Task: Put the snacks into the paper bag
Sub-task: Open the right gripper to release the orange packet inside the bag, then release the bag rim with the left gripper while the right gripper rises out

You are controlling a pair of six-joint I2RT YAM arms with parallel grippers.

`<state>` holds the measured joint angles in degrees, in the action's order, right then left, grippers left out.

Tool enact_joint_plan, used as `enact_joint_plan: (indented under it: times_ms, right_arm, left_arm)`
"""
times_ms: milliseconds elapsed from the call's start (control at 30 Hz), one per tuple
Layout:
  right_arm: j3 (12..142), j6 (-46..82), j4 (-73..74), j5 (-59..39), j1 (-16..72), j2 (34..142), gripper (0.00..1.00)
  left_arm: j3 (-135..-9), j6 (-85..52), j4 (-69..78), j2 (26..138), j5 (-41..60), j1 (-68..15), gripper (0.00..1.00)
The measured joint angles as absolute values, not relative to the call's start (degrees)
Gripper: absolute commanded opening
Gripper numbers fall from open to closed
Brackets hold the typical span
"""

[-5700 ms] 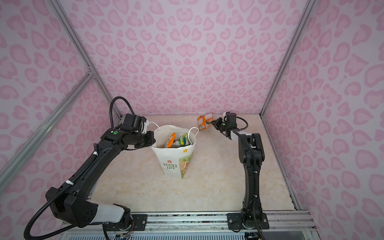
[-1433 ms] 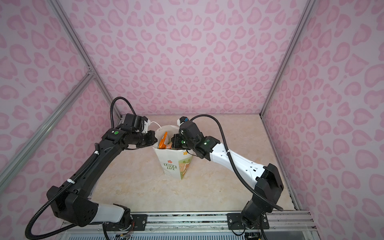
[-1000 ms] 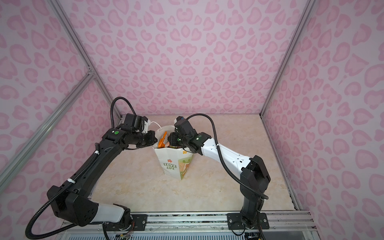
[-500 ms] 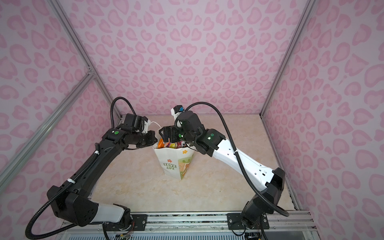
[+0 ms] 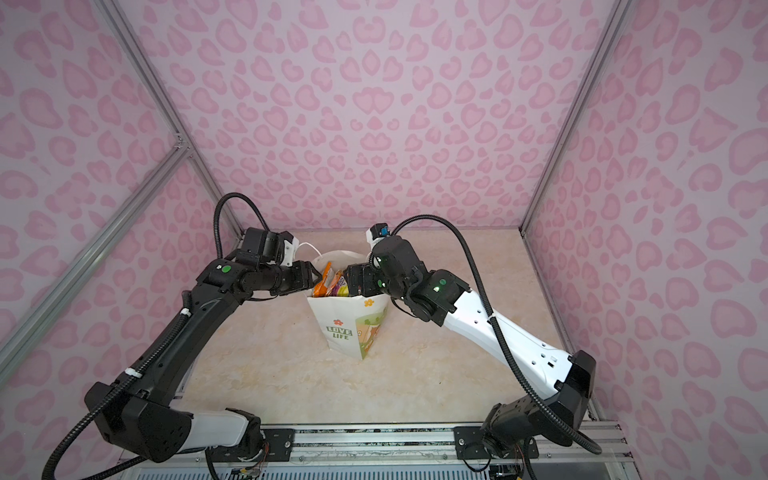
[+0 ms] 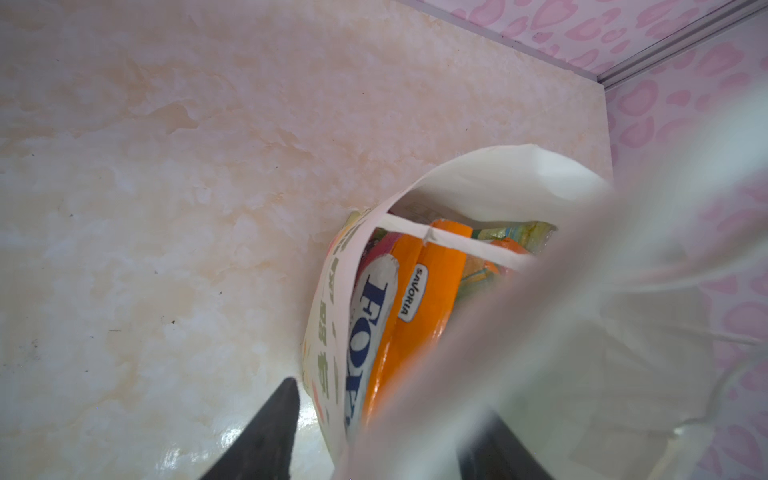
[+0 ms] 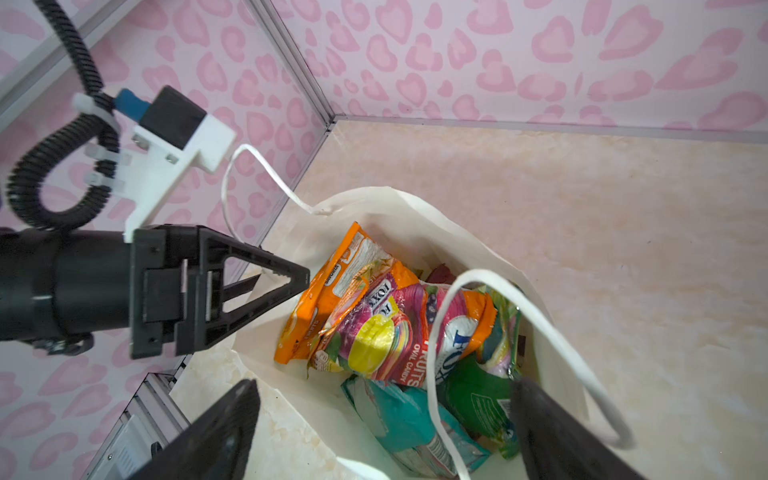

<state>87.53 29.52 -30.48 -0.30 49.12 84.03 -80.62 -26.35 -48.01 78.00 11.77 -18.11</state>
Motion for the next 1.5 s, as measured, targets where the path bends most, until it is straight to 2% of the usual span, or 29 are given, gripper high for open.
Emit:
enact_joint_plan:
  times_ms: [167,267,467,767,1333,1500]
  right_arm:
    - [87.35,31.20,-27.70,-1.98,48.34,84.99,0.96]
    - [86.67,32.40,-26.02,-2.96,46.22,85.71,0.97]
    - [85.93,33.67,-22.17,-7.94,43.31,88.14,0.97]
    - [87.53,35.46,-17.17,-15.00,42.06,90.61,0.97]
    - [83.70,38.85,-6.68,-26.83,39.92,85.89,0.97]
    - [83.44,39.90,-5.82,-27.64,38.63,85.60,0.97]
  left_arm:
    - [-80.66,-26.37,-48.21,76.53,8.97,-18.11,0.90]
    - [-80.90,-26.57,-48.36,75.26,7.07,-18.09,0.97]
    - [-83.22,-26.50,-48.25,73.25,6.76,-16.36,0.96]
    - [-88.86,-25.47,-47.83,76.84,18.44,-14.09,0.89]
    - [-91.90,-28.05,-42.76,80.66,41.78,-13.93,0.78]
    - [-93.25,-28.73,-43.09,80.82,41.43,-14.00,0.81]
